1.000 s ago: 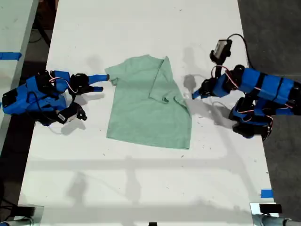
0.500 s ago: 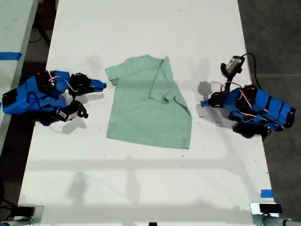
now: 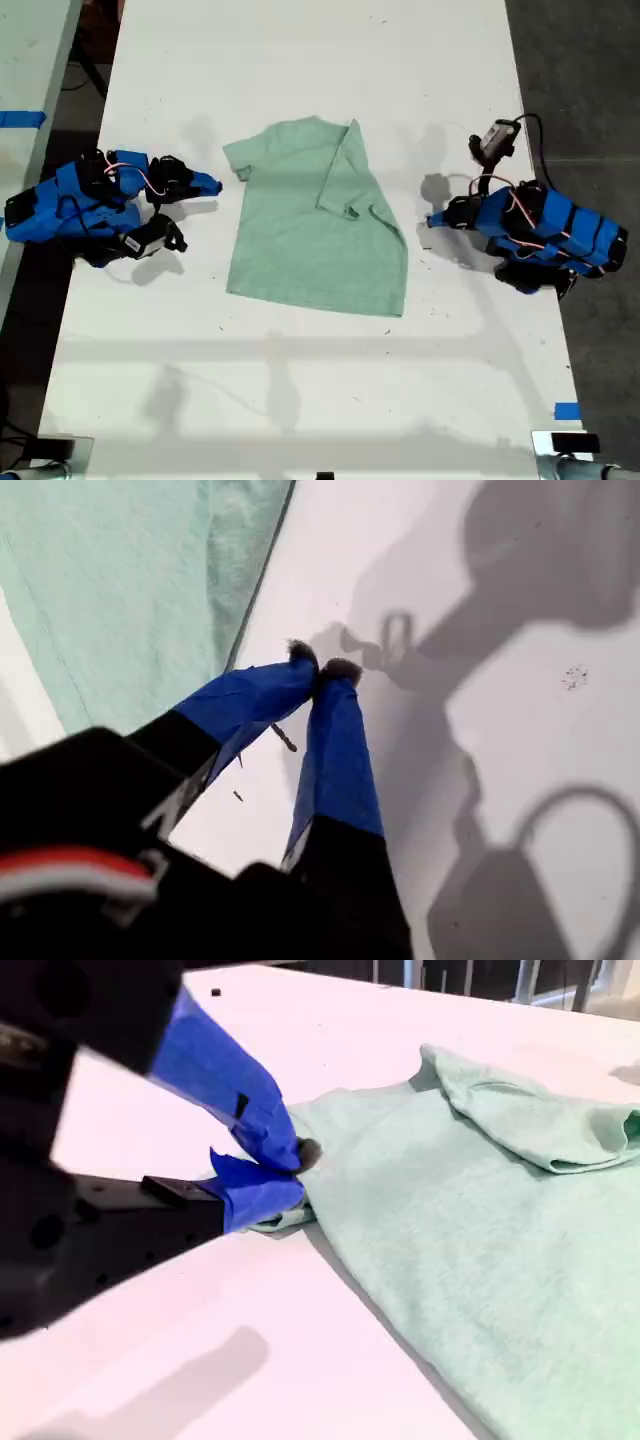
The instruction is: Fold t shirt
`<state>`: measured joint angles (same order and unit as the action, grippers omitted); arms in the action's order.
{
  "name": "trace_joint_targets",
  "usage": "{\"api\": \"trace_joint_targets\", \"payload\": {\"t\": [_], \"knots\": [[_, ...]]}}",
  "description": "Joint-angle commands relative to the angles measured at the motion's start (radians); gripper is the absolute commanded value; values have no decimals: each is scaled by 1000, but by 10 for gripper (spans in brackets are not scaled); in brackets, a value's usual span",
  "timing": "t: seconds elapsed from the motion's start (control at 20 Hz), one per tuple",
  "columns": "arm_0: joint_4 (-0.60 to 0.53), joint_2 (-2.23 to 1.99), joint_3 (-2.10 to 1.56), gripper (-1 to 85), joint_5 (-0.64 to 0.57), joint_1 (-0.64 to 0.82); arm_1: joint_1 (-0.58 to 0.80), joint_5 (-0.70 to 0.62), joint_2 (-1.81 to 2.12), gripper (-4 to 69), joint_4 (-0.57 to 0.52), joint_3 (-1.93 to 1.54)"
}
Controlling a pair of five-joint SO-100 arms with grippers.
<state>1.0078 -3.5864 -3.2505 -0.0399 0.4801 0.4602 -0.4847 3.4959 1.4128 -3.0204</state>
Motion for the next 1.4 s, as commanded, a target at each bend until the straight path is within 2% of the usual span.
{"api": "trace_joint_targets", "payload": {"t": [0.0,0.35,0.4,0.55,0.65,0.7,0.8,0.95,1.15,1.35], "knots": [[2,-8,-41,-2,5,-20,-12,15,6,24,-2,-40],[2,-8,-41,-2,0,-9,-23,31,6,24,-2,-41],[2,-8,-41,-2,-28,35,-23,32,6,24,-2,-41],[2,-9,-40,-3,-249,213,-18,35,6,24,-2,-41],[-51,-9,-29,-3,-362,196,-28,38,6,24,-2,-43],[-57,-9,-29,-3,-374,173,-29,38,6,24,-2,-43],[-48,-9,-25,-3,-360,132,-29,38,6,24,-2,-43],[-31,-9,-37,-3,-299,161,-20,31,6,24,-2,-43],[-26,-9,-38,-3,-288,158,9,-21,6,24,-25,-48],[-26,-9,-38,-3,-287,160,-34,71,6,24,-3,-48]]}}
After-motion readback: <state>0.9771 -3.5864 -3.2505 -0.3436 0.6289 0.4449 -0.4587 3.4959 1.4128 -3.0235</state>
